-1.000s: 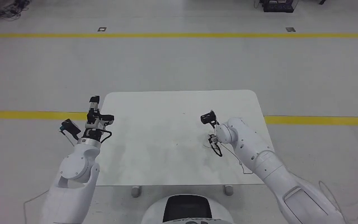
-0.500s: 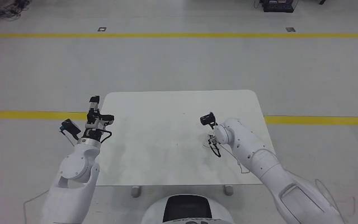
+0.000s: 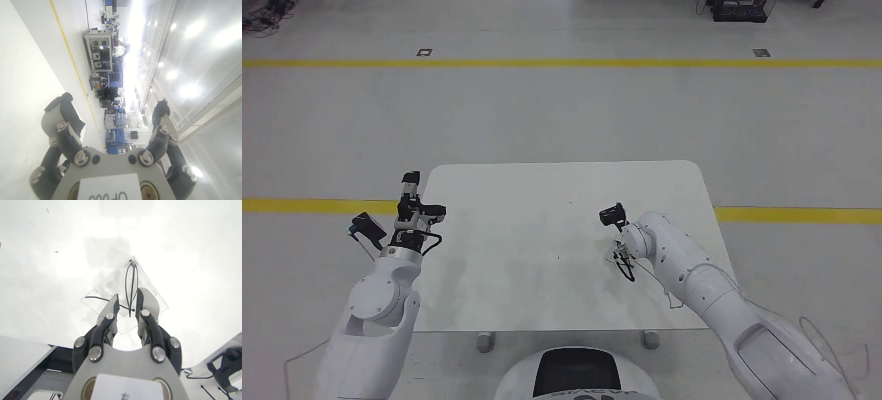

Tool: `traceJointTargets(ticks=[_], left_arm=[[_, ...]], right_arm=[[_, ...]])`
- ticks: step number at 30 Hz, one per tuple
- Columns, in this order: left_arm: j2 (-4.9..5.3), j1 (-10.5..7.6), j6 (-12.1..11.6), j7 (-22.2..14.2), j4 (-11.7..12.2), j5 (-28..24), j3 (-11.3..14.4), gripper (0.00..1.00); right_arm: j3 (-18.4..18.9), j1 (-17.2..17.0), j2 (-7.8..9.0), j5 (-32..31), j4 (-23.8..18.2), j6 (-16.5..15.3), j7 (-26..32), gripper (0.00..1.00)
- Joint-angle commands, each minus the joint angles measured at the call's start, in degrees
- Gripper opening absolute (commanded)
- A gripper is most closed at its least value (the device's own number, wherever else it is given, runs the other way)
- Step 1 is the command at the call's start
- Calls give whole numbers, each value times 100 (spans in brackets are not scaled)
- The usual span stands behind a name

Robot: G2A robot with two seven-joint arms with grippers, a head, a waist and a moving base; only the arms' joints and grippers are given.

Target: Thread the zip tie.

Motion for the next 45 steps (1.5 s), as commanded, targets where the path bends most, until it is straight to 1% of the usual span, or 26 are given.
traceJointTargets(ticks=[1,5,15,32,36,38,40,45], left_arm=[[0,0,0,0,0,0,0,100],[0,0,0,0,0,0,0,100],[0,0,0,0,0,0,0,100],[0,0,0,0,0,0,0,100],[0,0,0,0,0,0,0,100],[0,0,0,0,0,0,0,100],[0,0,0,0,0,0,0,100],[0,0,0,0,0,0,0,100]], right_arm=[[-22,20,-26,-4,65,10,-13,20],[-59,62,-77,11,205,-5,-37,20],[-112,165,-195,56,537,-25,-109,13],[-182,296,-363,65,917,-105,-151,11],[-159,311,-391,157,940,-252,-194,12],[-151,320,-395,145,939,-263,-193,12],[-141,321,-396,91,921,-202,-203,12],[-152,301,-400,-139,826,106,-114,11]])
